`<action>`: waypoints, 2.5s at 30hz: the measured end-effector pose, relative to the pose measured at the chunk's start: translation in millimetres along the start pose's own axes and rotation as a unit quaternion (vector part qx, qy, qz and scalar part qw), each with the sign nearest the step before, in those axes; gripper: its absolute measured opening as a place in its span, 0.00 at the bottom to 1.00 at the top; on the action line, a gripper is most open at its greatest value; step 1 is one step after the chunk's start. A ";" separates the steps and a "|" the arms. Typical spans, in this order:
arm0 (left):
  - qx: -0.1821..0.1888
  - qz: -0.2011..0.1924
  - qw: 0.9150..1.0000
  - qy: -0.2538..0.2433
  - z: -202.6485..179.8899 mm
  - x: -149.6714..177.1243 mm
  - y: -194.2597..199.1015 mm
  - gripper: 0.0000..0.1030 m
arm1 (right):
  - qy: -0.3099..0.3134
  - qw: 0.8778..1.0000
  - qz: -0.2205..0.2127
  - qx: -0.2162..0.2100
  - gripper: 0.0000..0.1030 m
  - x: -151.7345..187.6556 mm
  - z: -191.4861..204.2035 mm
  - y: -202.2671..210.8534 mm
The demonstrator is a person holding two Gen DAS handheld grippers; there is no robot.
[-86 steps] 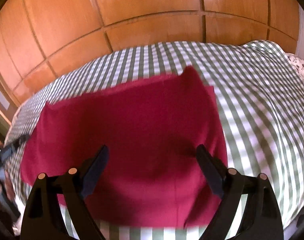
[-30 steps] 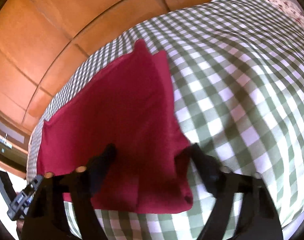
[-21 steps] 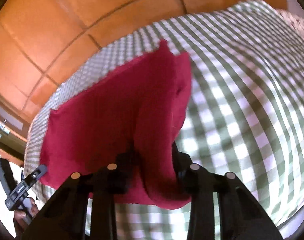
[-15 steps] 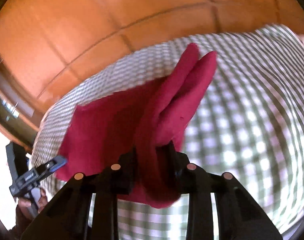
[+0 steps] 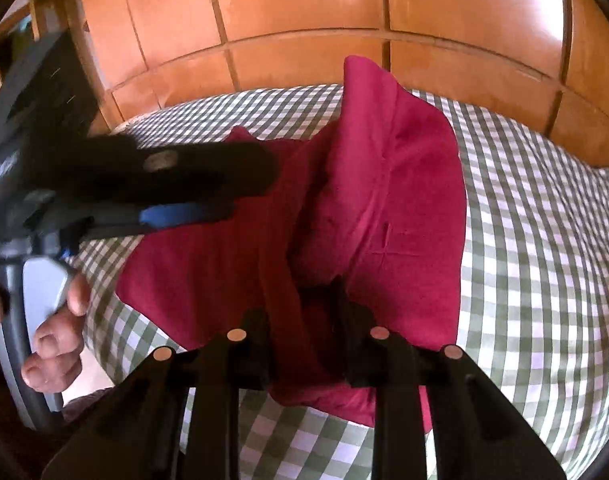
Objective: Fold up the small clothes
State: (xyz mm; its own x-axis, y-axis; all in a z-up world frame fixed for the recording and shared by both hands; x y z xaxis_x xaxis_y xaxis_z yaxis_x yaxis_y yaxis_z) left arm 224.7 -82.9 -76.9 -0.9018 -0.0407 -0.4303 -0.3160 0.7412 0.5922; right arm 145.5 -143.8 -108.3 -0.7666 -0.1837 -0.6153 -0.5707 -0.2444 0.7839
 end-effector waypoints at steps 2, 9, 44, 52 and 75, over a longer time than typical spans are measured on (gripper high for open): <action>-0.006 0.010 1.000 -0.005 -3.3 -2.8 -11.2 0.76 | 0.026 1.000 -0.004 0.016 0.23 1.3 4.8 -1.7; -0.047 0.042 0.998 -0.032 -11.5 -18.7 -46.9 0.56 | 0.049 0.998 -0.022 0.022 0.27 1.7 10.3 -3.8; -0.205 0.006 0.979 0.014 143.2 -28.5 70.3 0.17 | -0.019 0.984 0.045 -0.169 0.73 -6.3 57.7 -45.2; -0.284 -0.066 0.957 0.012 141.4 -29.7 100.7 0.46 | -0.015 0.981 0.044 -0.189 0.73 -4.0 64.6 -14.5; -0.259 -0.060 0.961 -0.076 100.7 28.0 60.6 0.46 | -0.142 0.983 0.084 -0.083 0.56 -125.0 -26.6 -165.8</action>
State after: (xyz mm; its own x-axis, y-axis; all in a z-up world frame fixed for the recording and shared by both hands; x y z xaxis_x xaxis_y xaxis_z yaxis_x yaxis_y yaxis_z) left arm 210.0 28.4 -121.6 -0.8091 0.0221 -0.5873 -0.5546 0.3021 0.7754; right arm 343.7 -105.6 -163.5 -0.9106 0.0317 -0.4121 -0.3910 -0.3894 0.8340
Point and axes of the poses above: each gripper's, at about its wrist camera, not at the fingertips, and y roughly against the way its jaws point, z to its left, x to its underside, the point moved 10 cm from there along -y, roughly the way its jaws point, and after that the axes turned 2 degrees about y, right-handed, at the moved point
